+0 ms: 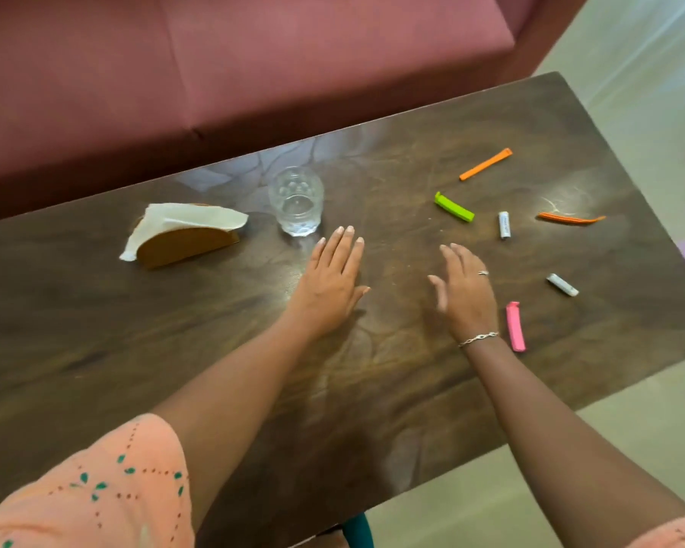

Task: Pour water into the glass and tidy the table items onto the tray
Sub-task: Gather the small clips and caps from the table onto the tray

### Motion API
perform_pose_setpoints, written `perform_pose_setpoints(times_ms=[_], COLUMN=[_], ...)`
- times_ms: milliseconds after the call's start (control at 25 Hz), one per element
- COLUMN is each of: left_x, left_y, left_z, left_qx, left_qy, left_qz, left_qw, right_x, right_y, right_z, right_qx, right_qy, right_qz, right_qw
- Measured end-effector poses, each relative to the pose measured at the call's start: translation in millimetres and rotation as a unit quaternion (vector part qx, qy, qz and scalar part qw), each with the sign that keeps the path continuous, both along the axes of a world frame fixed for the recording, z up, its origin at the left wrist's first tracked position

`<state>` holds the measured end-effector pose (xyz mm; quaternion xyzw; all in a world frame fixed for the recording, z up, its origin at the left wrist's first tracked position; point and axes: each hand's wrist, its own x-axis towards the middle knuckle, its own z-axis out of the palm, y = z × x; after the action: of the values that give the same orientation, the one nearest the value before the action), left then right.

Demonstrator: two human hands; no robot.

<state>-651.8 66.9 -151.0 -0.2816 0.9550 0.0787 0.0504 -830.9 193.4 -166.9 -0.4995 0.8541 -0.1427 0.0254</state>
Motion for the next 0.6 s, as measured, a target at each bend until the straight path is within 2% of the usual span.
perform_pose_setpoints(times_ms=[160, 280, 400, 480, 600], left_x=[-57.0, -95.0, -127.3, -145.8, -179.3], left_y=[2.0, 1.3, 0.7, -2.6, -4.4], left_z=[-0.8, -2.4, -3.8, -3.7, -2.0], left_qx=[-0.002, -0.009, -0.037, -0.016, -0.054], left_qy=[0.003, -0.027, -0.075, -0.063, 0.031], left_qz=[-0.059, -0.104, -0.157, -0.185, -0.244], left_qw=[0.998, 0.994, 0.984, 0.981, 0.968], right_x=[-79.1, -120.1, -147.1, -159.0, -170.3], right_y=[49.1, 71.7, 85.6, 88.7, 90.1], right_z=[4.4, 5.7, -4.9, -14.4, -23.6], right_qx=[0.032, 0.11, 0.214, 0.244, 0.214], right_qy=[-0.014, -0.032, -0.078, -0.098, -0.077], right_qz=[-0.121, -0.213, -0.243, -0.247, -0.259], right_qw=[0.992, 0.97, 0.943, 0.933, 0.939])
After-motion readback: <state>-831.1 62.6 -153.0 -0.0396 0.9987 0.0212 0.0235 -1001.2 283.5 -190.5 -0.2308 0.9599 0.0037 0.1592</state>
